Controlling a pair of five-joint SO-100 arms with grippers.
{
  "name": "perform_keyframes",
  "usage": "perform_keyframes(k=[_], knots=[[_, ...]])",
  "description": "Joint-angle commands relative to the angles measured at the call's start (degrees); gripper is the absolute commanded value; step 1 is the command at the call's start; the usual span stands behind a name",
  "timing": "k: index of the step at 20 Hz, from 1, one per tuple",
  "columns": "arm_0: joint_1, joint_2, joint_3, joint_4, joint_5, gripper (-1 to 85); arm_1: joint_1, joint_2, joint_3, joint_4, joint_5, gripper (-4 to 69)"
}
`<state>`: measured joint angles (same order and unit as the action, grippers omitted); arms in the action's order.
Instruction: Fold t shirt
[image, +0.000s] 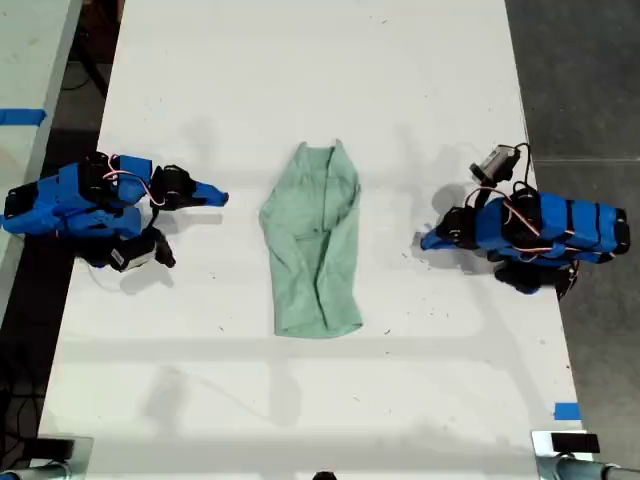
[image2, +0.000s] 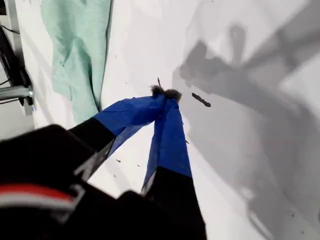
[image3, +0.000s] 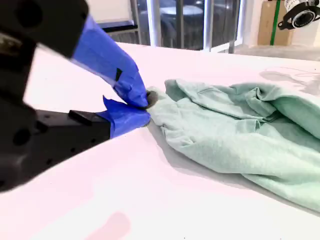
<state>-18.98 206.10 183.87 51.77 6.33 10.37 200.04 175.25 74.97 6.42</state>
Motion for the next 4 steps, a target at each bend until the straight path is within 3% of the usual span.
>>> perform_keyframes(k=[1,4], knots=[[-0.3,0.4,0.1,0.3,-0.8,-0.1,-0.6,0.8,2.5,-1.1,-1.0,-2.2],[-0.3,0.4,0.1,0.3,-0.8,-0.1,-0.6,0.8,2.5,-1.1,-1.0,-2.2]])
